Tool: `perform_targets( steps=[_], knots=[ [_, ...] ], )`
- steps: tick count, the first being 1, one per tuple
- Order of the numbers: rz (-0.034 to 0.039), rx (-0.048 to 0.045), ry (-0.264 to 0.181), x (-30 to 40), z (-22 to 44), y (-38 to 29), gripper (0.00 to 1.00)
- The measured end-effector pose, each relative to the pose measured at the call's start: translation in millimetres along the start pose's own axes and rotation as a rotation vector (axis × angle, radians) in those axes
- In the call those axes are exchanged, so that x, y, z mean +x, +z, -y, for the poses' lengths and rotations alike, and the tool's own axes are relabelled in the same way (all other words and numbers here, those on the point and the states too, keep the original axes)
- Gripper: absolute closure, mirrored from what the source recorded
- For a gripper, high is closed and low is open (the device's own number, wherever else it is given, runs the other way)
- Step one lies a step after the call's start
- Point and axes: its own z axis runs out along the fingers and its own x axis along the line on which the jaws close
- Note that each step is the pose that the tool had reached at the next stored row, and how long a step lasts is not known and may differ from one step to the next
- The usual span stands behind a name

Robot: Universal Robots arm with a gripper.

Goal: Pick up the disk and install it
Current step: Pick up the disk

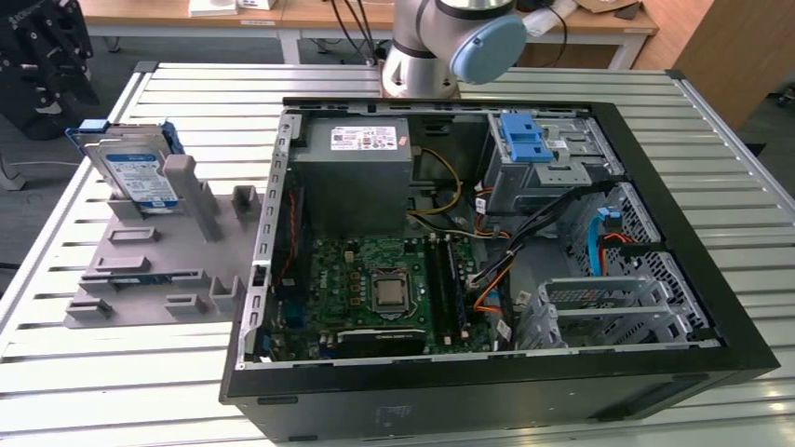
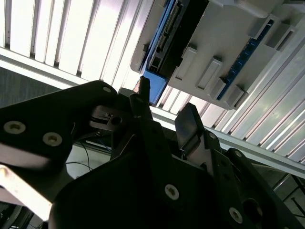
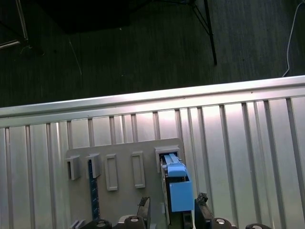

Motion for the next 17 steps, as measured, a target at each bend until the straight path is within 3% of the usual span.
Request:
perform_targets(
  steps=[6, 7, 17],
  knots=[
    [0.0001, 0.0001, 0.000, 0.0, 0.0, 0.1, 0.50],
    [0.0001, 0.0001, 0.000, 0.0, 0.0, 0.1, 0.44],
    [-0.0004, -0.0002, -0.027, -0.7, -0.6, 3.7, 0.44]
  ],
)
